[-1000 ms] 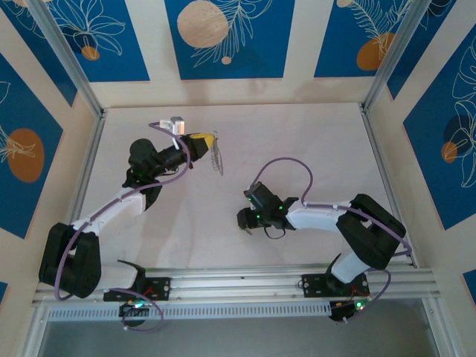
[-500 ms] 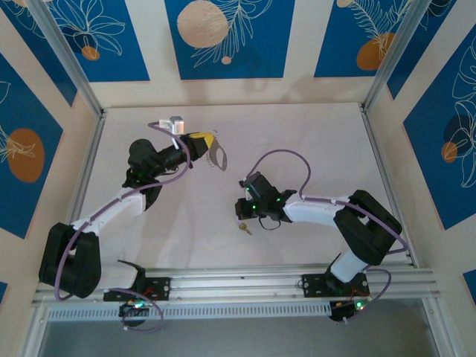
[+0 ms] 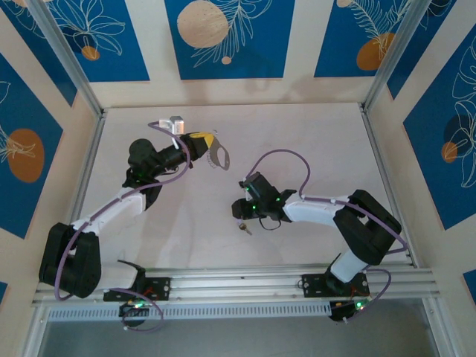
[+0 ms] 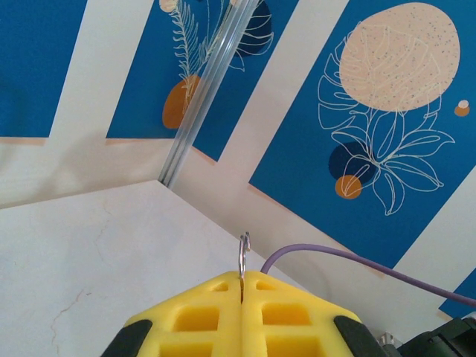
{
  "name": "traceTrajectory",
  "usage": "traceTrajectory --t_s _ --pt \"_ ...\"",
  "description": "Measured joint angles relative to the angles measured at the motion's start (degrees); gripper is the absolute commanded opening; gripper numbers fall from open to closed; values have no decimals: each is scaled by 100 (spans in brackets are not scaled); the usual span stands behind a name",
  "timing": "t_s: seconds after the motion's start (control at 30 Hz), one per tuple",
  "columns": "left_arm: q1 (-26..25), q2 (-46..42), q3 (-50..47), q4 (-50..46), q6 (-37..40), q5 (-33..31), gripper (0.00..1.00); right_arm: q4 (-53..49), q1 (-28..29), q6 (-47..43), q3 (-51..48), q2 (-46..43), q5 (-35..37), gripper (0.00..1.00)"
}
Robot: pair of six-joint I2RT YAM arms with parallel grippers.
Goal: Put the keys on the keyring
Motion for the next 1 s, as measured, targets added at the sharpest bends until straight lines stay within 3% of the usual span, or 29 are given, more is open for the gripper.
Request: traceTrajectory --t_s 0.13,0.33,0.37,0.5,0.9,1.0 --pt "0 4 2 2 0 -2 0 39 2 0 2 245 -24 33" --pt "0 4 2 4 -2 -2 0 39 2 4 17 407 -92 1" --pt "0 4 2 15 -4 0 0 44 2 44 22 404 -109 0" --pt "0 44 13 46 -31 4 0 17 0 13 44 264 -129 0" --pt "0 155 15 170 -120 20 0 444 -339 157 -372 -1353 -125 0" --pt "0 155 35 173 -144 39 0 710 -479 358 -916 -1357 -125 26"
